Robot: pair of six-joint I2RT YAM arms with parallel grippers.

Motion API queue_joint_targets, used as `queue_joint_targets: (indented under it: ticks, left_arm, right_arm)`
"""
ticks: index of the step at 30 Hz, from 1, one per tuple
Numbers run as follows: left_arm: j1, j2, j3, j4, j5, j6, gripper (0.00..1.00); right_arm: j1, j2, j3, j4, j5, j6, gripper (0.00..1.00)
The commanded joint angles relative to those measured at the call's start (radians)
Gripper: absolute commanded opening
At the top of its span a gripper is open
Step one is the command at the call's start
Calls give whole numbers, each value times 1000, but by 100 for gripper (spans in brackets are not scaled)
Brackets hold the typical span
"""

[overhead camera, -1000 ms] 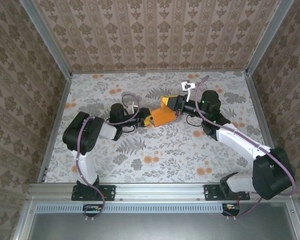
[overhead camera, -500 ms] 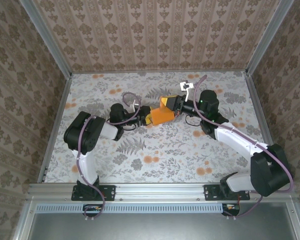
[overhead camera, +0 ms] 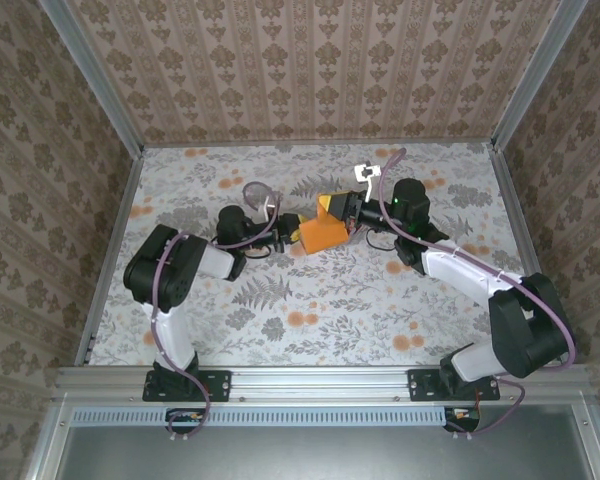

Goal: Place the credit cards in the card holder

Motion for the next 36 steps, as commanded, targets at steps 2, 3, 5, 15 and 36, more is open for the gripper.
queue_joint_targets:
  ticks: [2, 3, 5, 15, 36]
  left_arm:
    - [65, -75, -29, 23, 20, 41, 0]
    - [80, -93, -41, -5, 17, 67, 0]
    - [102, -137, -60, -111, 9, 147, 0]
    - [1, -545, 137, -1547, -634, 1011, 0]
    - [-264, -841, -128, -1396, -1225, 955, 0]
  right_arm:
    - [-12, -8, -1, -12, -9, -12, 0]
    - [-12, -11, -9, -32, -4, -23, 0]
    - [-9, -13, -20, -90, 12, -45, 0]
    - [75, 95, -101, -210, 87, -64, 4]
    - [188, 232, -5, -369, 185, -94, 42]
